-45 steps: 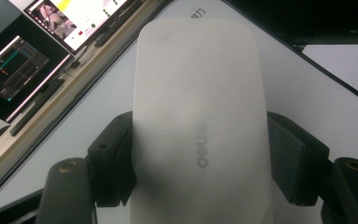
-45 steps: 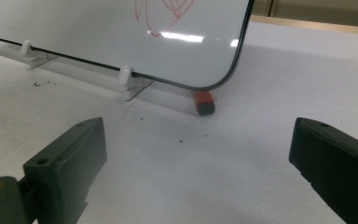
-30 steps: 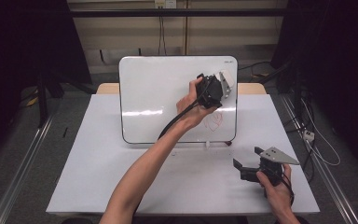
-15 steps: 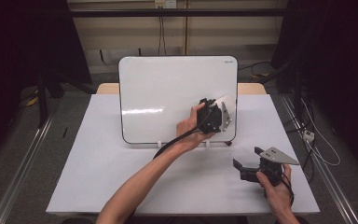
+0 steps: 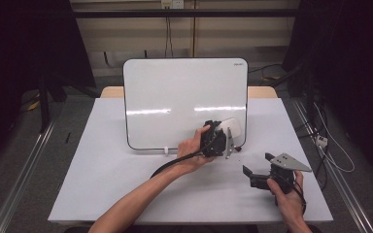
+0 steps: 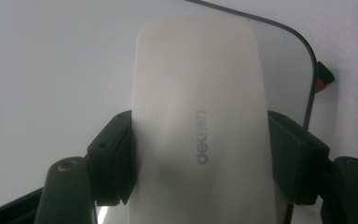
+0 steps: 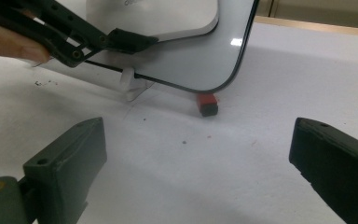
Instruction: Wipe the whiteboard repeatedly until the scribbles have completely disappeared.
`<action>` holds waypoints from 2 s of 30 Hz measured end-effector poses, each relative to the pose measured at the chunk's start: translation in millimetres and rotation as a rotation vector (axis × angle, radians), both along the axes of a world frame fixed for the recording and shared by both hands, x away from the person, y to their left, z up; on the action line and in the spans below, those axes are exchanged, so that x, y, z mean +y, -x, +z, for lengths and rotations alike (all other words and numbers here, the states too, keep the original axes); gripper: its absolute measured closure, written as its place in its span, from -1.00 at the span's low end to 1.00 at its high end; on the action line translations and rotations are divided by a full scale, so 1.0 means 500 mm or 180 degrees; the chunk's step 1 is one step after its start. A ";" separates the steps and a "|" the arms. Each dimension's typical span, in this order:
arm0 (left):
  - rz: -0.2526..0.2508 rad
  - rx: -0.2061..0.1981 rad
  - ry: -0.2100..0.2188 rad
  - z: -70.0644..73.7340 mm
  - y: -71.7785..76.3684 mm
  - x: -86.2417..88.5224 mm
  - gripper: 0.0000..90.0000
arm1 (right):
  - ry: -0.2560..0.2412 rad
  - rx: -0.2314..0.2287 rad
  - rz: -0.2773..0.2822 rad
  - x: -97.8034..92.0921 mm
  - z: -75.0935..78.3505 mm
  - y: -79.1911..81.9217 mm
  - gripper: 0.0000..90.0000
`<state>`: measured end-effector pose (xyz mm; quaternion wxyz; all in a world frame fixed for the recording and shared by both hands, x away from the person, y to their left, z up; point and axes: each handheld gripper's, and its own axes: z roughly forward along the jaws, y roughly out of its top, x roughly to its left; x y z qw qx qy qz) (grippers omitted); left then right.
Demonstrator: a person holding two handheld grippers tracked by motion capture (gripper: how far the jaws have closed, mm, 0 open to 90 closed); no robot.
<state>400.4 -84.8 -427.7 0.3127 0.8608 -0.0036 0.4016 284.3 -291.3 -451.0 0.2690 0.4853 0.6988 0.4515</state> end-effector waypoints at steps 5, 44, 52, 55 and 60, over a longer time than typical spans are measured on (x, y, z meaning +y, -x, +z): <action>0.0027 0.0068 -0.0015 0.007 -0.005 0.004 -0.31 | 0.0007 -0.0006 -0.0001 -0.002 0.000 0.001 -0.90; 0.0197 -0.0029 0.0060 0.022 -0.016 0.009 -0.31 | 0.0018 -0.0004 0.0014 0.003 0.000 -0.004 -0.90; 0.0130 0.0077 0.0081 0.025 -0.023 0.011 -0.31 | 0.0010 -0.0005 0.0007 0.002 0.000 -0.003 -0.90; 0.0171 0.0089 0.0088 0.038 -0.032 0.006 -0.31 | 0.0010 -0.0005 0.0008 0.001 0.000 -0.003 -0.90; 0.0296 0.0127 0.0221 0.072 -0.062 -0.005 -0.31 | 0.0008 -0.0007 0.0009 0.001 0.000 -0.003 -0.91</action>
